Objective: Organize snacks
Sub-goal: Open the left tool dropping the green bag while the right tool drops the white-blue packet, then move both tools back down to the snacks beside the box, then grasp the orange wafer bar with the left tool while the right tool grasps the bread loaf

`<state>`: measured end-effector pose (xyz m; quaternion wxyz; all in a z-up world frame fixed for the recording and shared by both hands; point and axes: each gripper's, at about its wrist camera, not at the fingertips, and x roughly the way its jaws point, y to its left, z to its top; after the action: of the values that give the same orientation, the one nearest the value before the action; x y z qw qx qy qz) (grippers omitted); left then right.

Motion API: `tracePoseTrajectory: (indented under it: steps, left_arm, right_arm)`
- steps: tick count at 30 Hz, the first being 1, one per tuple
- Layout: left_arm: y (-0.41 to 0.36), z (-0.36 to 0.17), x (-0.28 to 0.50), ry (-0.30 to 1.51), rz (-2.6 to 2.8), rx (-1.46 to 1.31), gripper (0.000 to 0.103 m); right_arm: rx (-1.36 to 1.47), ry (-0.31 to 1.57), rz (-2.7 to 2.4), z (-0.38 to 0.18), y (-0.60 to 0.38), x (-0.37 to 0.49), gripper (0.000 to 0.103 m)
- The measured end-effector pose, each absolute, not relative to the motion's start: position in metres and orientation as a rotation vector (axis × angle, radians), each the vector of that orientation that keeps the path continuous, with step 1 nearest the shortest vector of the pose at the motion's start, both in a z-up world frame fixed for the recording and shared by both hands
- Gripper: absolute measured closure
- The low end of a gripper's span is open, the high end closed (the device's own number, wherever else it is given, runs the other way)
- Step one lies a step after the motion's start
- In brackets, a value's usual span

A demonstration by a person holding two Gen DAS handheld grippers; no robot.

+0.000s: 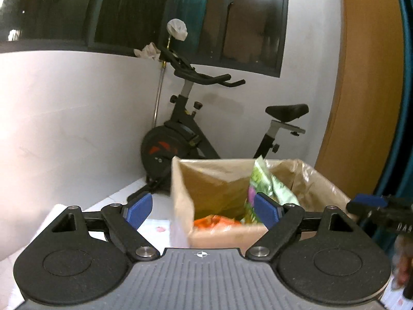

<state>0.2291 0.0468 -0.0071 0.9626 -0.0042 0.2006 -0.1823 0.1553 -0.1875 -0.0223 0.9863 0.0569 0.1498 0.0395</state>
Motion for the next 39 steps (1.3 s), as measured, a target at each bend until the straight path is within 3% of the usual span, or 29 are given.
tracePoseTrajectory:
  steps: [6, 11, 18, 28, 33, 36, 39]
  left_arm:
    - [0.058, -0.025, 0.2, 0.419, -0.343, 0.0, 0.016]
    - [0.06, -0.052, 0.188, 0.459, -0.345, -0.004, 0.016]
    - [0.061, -0.09, 0.176, 0.551, -0.322, -0.025, 0.016]
    - [0.067, -0.116, 0.166, 0.62, -0.278, -0.041, 0.016]
    - [0.064, -0.125, 0.165, 0.635, -0.289, -0.037, 0.016]
    - [0.06, -0.129, 0.165, 0.641, -0.304, -0.029, 0.016]
    - [0.055, -0.134, 0.167, 0.655, -0.33, -0.016, 0.016]
  right_arm:
    - [0.122, 0.282, 0.045, -0.03, -0.186, 0.128, 0.043]
    - [0.1, 0.301, 0.01, -0.048, -0.184, 0.113, 0.028]
    - [0.134, 0.444, -0.014, -0.095, -0.185, 0.113, 0.017]
    - [0.139, 0.695, -0.055, -0.171, -0.171, 0.148, 0.017]
    - [0.121, 0.735, -0.056, -0.189, -0.165, 0.157, 0.008]
    - [0.08, 0.728, -0.052, -0.196, -0.162, 0.154, 0.009]
    - [0.129, 0.699, -0.038, -0.199, -0.17, 0.145, 0.025]
